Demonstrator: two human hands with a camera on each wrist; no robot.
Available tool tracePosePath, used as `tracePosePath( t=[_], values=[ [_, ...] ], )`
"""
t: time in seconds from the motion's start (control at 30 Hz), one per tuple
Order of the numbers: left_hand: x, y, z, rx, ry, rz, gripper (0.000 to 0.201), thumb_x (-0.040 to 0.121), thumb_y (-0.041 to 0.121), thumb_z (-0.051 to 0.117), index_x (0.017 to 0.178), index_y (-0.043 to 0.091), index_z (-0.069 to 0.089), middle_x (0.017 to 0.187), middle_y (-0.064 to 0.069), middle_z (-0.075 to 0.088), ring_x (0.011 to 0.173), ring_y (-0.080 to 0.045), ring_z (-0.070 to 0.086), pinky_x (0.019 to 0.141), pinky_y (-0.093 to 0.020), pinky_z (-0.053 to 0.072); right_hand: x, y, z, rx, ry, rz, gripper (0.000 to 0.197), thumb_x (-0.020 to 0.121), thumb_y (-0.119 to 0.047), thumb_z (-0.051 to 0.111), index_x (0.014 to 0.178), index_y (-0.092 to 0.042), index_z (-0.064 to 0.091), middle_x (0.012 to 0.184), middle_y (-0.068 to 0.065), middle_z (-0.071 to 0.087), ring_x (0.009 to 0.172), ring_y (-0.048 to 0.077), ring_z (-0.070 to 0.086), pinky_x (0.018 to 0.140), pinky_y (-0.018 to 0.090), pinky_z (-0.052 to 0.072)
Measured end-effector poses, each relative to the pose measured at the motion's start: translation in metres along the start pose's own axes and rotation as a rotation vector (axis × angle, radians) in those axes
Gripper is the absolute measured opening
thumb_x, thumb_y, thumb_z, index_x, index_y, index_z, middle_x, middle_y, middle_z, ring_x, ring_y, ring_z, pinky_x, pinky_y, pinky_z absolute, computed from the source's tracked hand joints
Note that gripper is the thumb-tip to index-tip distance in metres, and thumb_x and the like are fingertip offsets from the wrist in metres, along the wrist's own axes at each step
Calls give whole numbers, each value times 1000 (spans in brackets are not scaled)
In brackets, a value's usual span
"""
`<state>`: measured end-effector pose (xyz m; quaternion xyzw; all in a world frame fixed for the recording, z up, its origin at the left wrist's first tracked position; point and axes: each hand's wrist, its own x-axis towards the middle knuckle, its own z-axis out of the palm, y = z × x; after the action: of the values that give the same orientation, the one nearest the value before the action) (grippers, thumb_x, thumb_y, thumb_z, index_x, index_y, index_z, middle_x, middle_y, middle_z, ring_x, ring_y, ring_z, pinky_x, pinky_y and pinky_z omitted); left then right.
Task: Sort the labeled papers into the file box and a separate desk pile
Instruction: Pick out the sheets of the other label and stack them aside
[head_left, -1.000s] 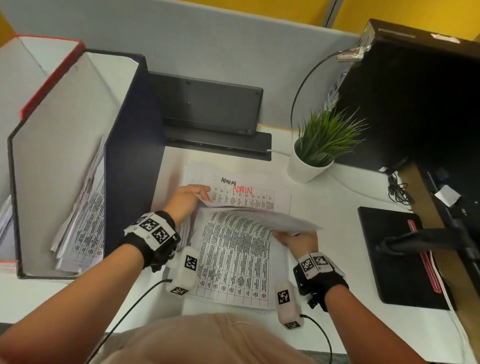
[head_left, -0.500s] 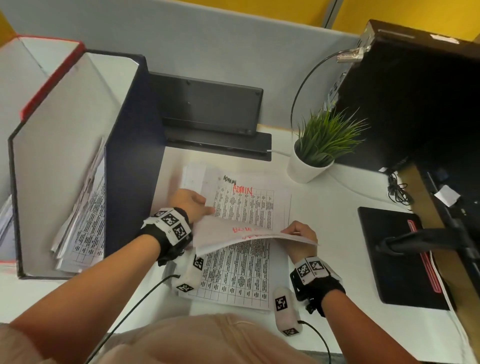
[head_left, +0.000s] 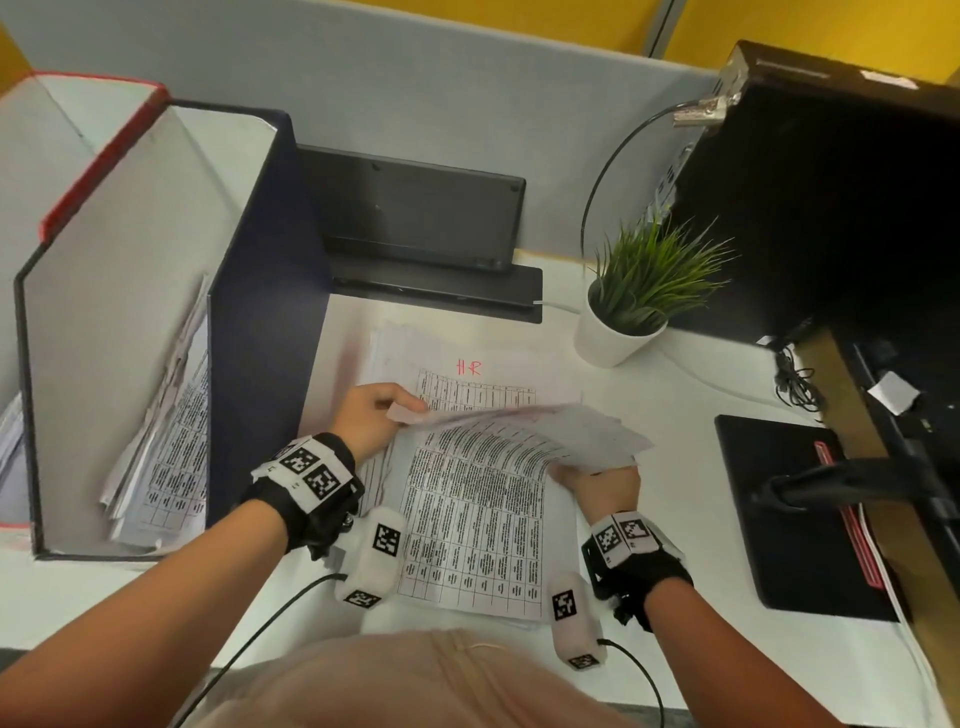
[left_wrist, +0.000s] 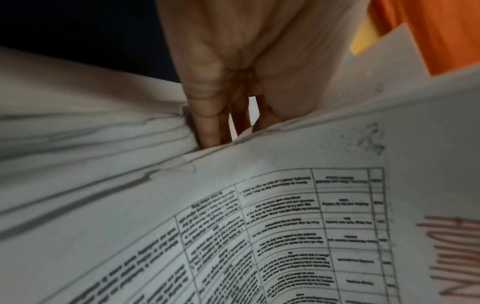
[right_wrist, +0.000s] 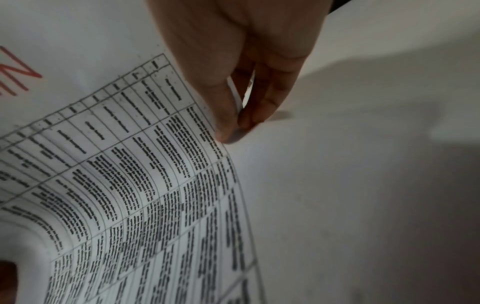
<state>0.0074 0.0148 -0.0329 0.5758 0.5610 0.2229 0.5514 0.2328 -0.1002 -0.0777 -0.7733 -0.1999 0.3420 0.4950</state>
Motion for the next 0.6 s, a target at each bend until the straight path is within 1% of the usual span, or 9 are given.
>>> tracePosePath(
  t=[0.07,0.13,0.17,0.23,0.33,0.4,0.47,0.53,0.6],
  values=[
    [0,-1,-1,-48,-17,13,27,82,-15,53,67,6,63,81,-5,63,79,-21,59,77,-32,50,1,-4,0,71,-27,-1,49,66,13,73,105,-5,49,91,12,63,82,20,65,69,22,52],
    [-1,-1,-1,-60,-26,32,29,80,-15,55,62,7,60,79,-5,62,77,-20,60,67,-22,52,2,-5,0,141,-72,-29,55,70,22,64,111,-10,48,80,9,59,63,6,64,52,12,49],
    [-1,-1,0,-57,-30,38,30,80,-16,56,60,7,59,79,-4,62,75,-18,59,63,-18,51,2,-5,0,120,-90,-35,54,70,22,64,113,-9,52,81,7,61,63,3,63,52,7,48],
    [0,0,1,-70,-36,48,33,78,-19,56,59,8,58,79,-4,61,74,-17,58,59,-15,52,1,-1,-2,-32,-108,-68,42,71,12,70,107,-9,62,92,4,64,79,10,62,61,3,46],
    [2,3,4,-63,-38,71,23,82,-12,57,71,8,63,90,-5,63,88,-24,60,68,-22,54,-1,2,-1,-200,-57,-75,28,72,-15,79,93,-3,65,94,11,67,82,19,59,69,22,45],
    [2,5,5,-44,-43,65,12,92,11,52,95,10,63,105,-8,64,103,-27,59,87,-36,50,1,0,2,-247,-10,-116,36,70,-29,80,82,-2,60,88,17,63,78,24,58,66,29,45],
    [1,6,5,-93,-78,6,35,95,45,39,109,22,61,110,1,65,108,-21,58,97,-40,44,2,-8,5,-265,19,-204,33,74,-32,76,84,-3,63,91,15,61,82,26,59,73,33,50],
    [0,9,4,-231,-155,-61,48,87,67,28,96,36,63,94,17,69,99,-10,61,90,-34,45,2,-17,8,-116,1,-202,29,81,-27,70,103,-8,66,101,7,64,91,20,61,81,28,49],
    [-1,12,6,-283,-206,-79,52,76,75,33,100,39,63,98,19,67,100,-7,60,90,-32,43,3,-24,10,-19,-13,-196,30,86,-23,65,113,-11,61,104,-1,63,92,13,59,74,14,47]
  ],
)
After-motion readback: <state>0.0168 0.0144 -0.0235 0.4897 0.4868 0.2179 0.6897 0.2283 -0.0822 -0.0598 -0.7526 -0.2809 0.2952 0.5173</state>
